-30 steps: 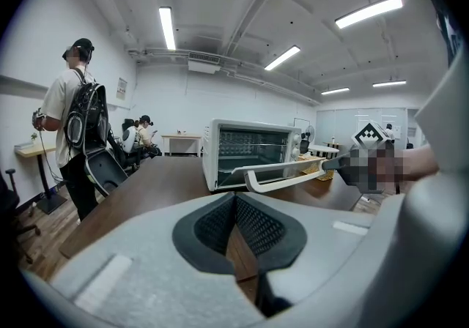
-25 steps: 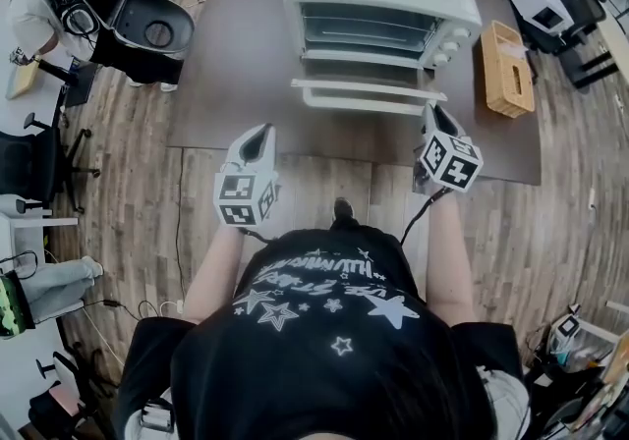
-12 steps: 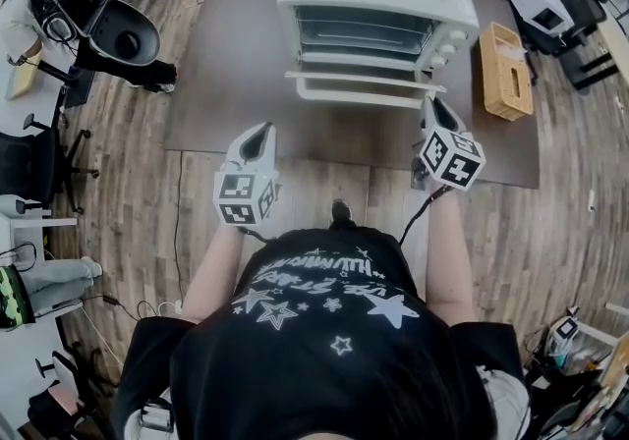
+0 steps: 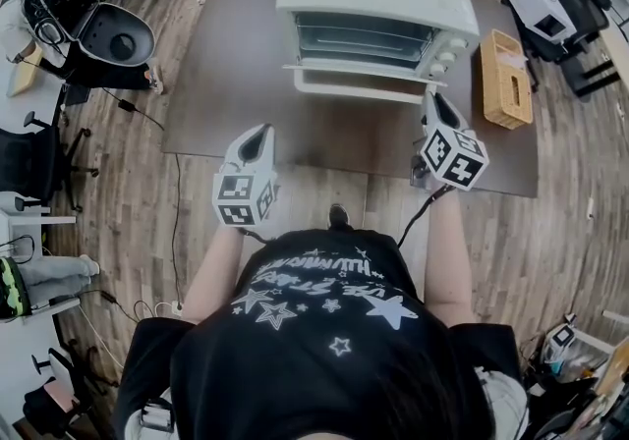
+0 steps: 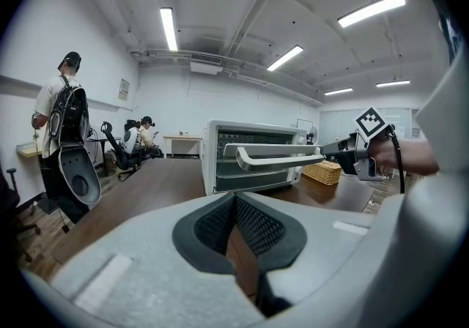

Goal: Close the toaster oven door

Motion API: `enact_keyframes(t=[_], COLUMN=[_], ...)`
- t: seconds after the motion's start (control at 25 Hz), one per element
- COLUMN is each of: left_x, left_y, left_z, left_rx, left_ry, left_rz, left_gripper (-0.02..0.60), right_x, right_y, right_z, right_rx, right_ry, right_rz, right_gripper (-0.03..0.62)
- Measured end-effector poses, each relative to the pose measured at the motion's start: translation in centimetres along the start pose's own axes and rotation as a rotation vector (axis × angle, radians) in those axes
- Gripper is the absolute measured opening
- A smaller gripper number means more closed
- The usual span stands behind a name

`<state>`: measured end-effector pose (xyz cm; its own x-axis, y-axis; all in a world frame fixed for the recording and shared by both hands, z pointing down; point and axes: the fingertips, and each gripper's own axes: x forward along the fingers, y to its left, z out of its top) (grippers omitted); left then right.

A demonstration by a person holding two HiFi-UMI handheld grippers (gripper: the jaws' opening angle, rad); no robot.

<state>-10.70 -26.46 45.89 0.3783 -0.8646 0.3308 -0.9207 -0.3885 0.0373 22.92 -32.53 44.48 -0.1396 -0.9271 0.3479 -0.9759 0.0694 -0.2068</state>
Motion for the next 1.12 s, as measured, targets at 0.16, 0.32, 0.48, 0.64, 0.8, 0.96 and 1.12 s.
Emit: enact_keyframes(t=[0.16, 0.32, 0.48, 0.64, 0.8, 0.96, 1.12], left_x=[0.5, 0.9, 1.5, 1.9, 2.2, 2.8, 3.2], left_y=[0.0, 0.0, -0.1, 0.0, 0.4, 0.6, 0.8], left_z=[0.1, 0.4, 0.7, 0.7, 0.8, 0.9, 0.9], left_rx=[-0.002, -0.005, -0.006, -0.005, -0.01, -0.015, -0.018], left_ry=[0.0, -0.002, -0.005, -0.004, -0.003, -0.001, -0.001], left_rz=[0.006, 0.007, 0.008, 0.013, 0.024, 0.03, 0.034], left_gripper=[0.009, 0.009, 0.009, 0.009, 0.009, 0.009, 0.009], right_x=[0.3, 0.7, 1.2, 1.9, 2.4, 3.0, 3.7], right_y=[0.0, 0.0, 0.0, 0.0, -0.2, -0.4, -0.4], right_z=[0.6, 1.3, 2.2, 2.9, 3.8, 4.6, 5.3], right_rx=[0.006, 0.025, 0.035, 0.052, 0.055, 0.06, 0.067], right_ry=[0.008, 0.006, -0.008, -0.013, -0.016, -0.021, -0.031], right_rz=[0.007, 0.026, 0.029, 0.036, 0.036, 0.041, 0.046], right_gripper=[0.075, 0.077, 0.077, 0.077, 0.077, 0.075, 0.077])
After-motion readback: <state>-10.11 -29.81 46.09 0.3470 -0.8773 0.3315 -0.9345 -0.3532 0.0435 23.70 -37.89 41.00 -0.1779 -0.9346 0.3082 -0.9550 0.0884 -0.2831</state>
